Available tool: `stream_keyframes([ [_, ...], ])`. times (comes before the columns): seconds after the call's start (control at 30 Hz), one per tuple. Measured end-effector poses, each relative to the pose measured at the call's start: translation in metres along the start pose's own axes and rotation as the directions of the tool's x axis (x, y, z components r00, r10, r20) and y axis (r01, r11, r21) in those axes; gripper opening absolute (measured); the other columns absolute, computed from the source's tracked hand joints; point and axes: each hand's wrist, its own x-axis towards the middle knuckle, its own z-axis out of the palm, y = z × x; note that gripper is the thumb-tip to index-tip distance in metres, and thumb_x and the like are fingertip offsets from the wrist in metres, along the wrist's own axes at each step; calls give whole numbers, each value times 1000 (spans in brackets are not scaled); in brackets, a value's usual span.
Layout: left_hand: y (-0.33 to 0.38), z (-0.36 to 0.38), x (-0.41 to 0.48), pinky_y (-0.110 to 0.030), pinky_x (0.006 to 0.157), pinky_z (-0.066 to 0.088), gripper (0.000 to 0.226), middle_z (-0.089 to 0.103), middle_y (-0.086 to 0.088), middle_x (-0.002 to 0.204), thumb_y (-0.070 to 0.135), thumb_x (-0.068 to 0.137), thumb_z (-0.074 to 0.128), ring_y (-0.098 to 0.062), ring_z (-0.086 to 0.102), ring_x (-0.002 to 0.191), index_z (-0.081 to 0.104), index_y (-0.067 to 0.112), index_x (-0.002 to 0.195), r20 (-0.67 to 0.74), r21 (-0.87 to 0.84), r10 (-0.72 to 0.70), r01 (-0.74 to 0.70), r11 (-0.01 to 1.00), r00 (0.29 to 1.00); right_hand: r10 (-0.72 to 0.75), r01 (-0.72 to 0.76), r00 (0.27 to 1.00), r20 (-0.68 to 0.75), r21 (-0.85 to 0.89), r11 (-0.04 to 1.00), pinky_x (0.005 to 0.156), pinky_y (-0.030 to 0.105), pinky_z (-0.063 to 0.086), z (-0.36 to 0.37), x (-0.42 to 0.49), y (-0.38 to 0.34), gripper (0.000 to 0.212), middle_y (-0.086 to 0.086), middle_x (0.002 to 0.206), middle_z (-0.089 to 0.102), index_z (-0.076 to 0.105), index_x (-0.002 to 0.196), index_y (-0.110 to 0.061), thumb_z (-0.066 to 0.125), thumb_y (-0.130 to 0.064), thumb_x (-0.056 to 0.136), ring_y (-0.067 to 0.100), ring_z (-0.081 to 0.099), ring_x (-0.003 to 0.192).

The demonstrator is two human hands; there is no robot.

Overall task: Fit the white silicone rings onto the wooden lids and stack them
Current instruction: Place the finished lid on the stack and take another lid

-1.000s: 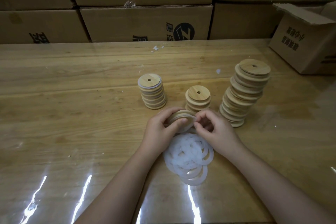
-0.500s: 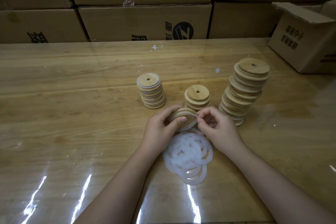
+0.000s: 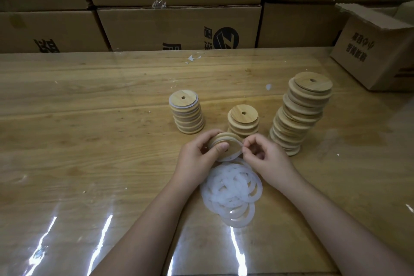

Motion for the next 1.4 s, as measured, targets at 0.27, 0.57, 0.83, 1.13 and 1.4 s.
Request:
stream_keyframes([
  [0.27, 4, -2, -2, -21, 72, 50, 22, 70, 8, 87, 16, 75, 71, -6, 64, 81, 62, 26, 93, 16, -120, -20, 21, 992, 1000, -117, 116, 993, -28, -51, 992, 57, 12, 40, 2, -1, 2, 11, -7, 80, 59, 60, 80, -14, 64, -3, 81, 3, 53, 67],
  [0.57, 8, 0, -4, -17, 78, 47, 29, 68, 10, 94, 12, 80, 72, -4, 63, 90, 63, 34, 98, 53, -6, 47, -47, 999, 997, -226, 219, 968, -106, -78, 973, 58, 18, 44, 0, -2, -5, 11, 0, 84, 58, 60, 78, -9, 64, 1, 80, 12, 56, 69],
  [0.83, 10, 2, -2, -13, 75, 45, 28, 66, 19, 93, 23, 78, 67, 5, 59, 89, 61, 42, 98, 9, 98, 97, -98, 990, 995, -199, 192, 969, -144, -59, 980, 57, 15, 42, 1, -2, -6, 10, 1, 81, 58, 60, 76, -7, 65, 2, 79, 14, 55, 68],
  [1.13, 9, 0, -1, -12, 75, 44, 32, 66, 18, 92, 10, 82, 71, 7, 59, 86, 63, 37, 98, 15, 99, 100, -101, 990, 995, -125, 121, 980, -156, -34, 992, 60, 13, 42, 0, 0, -6, 7, 5, 80, 60, 62, 77, -5, 63, 1, 80, 14, 55, 68],
  [1.4, 11, -1, -1, -13, 73, 46, 31, 68, 26, 89, 25, 79, 67, 7, 60, 80, 64, 54, 90, 24, 54, 51, -53, 997, 998, -48, 50, 997, -68, 34, 998, 61, 21, 45, -1, 1, -2, 5, 3, 81, 60, 61, 82, -7, 61, -2, 84, 19, 56, 71],
])
